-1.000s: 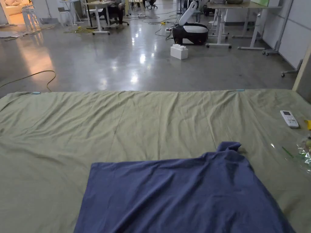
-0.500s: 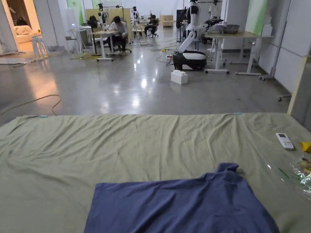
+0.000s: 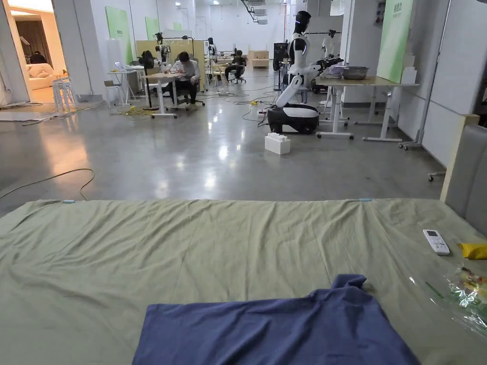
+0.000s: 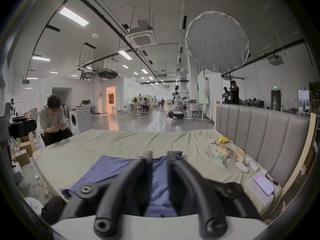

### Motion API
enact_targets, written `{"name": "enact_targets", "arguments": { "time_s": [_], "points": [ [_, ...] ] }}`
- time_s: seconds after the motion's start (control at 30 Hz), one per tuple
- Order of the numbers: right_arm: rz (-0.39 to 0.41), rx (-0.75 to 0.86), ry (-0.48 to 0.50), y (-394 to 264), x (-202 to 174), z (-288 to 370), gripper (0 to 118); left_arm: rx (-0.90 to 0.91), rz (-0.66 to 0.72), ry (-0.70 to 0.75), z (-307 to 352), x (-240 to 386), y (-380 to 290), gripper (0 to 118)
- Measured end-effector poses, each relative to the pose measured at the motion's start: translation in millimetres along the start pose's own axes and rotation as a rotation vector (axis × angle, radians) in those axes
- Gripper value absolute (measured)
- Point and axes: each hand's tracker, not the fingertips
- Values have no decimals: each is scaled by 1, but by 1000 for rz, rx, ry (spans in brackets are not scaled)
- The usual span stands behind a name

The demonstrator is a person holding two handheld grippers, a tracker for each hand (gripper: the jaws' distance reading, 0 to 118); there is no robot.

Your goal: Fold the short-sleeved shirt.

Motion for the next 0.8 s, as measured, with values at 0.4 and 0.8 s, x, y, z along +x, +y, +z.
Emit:
{"name": "enact_targets", "arguments": {
  "time_s": [0.4,0.8],
  "points": [
    [6,21,5,2,1,0,0,-58,70,-46,-7,-5,-5,0],
    [-48,-53,1,-14,5,-8,0,-240,90,-32,-36,-25,-40,0]
  ]
}}
